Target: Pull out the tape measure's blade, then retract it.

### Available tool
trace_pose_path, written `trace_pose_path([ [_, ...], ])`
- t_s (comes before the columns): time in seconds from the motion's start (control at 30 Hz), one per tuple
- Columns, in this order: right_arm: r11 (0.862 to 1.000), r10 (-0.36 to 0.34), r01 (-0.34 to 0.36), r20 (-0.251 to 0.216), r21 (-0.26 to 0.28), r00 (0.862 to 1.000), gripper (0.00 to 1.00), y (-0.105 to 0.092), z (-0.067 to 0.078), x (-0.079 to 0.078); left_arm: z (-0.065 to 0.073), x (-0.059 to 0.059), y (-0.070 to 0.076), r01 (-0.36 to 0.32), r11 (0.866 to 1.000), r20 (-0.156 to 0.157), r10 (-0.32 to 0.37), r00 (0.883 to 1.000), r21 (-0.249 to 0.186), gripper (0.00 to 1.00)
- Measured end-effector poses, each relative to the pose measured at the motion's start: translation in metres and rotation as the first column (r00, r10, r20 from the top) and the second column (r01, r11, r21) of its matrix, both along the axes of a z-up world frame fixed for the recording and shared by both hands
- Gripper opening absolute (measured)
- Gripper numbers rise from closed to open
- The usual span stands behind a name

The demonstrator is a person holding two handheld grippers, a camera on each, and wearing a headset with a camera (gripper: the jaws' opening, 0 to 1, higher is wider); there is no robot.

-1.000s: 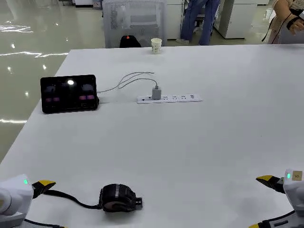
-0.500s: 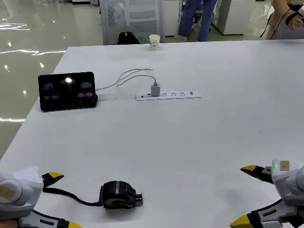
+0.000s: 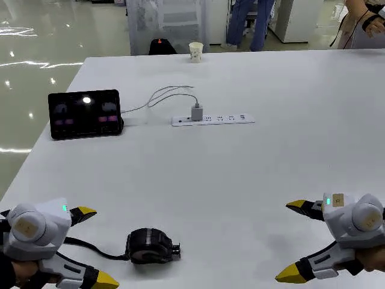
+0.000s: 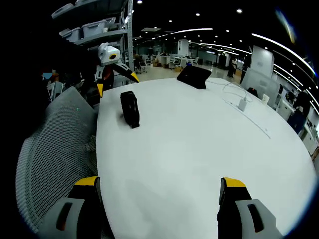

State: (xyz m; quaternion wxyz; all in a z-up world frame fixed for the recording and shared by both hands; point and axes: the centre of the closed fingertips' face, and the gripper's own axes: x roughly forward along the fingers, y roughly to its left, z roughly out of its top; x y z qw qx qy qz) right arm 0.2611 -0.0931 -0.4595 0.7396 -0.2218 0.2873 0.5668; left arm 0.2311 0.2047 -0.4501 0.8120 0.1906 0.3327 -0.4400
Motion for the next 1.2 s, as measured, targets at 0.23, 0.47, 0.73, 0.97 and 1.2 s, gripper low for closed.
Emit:
trace_pose_path([
  [0.23,0.999,0.035,-0.035,-0.001,0.005,0.999,0.99,0.020,-0.001,0.000,-0.001,0.010,-0.009,0.047,0.999,0.001,-0.047,0.999,0.014,0.97],
  [0.47,0.997,0.071,-0.071,0.001,0.006,0.997,0.99,0.038,-0.003,0.000,-0.005,0.016,-0.019,0.100,0.994,-0.004,-0.100,0.995,0.035,0.96],
  [0.73,0.993,0.120,-0.120,-0.003,0.013,0.993,0.99,0.063,-0.005,-0.001,-0.010,0.023,-0.032,0.124,0.991,-0.020,-0.123,0.992,0.054,0.92],
  [0.97,0.994,0.112,-0.112,-0.006,0.014,0.994,0.99,0.080,-0.009,0.003,-0.013,0.025,-0.041,0.152,0.985,-0.025,-0.151,0.988,0.080,0.90],
  [1.2,0.990,0.142,-0.142,-0.002,-0.009,0.990,0.99,0.092,-0.015,0.003,-0.019,0.023,-0.052,0.189,0.976,-0.032,-0.187,0.982,0.111,0.88],
])
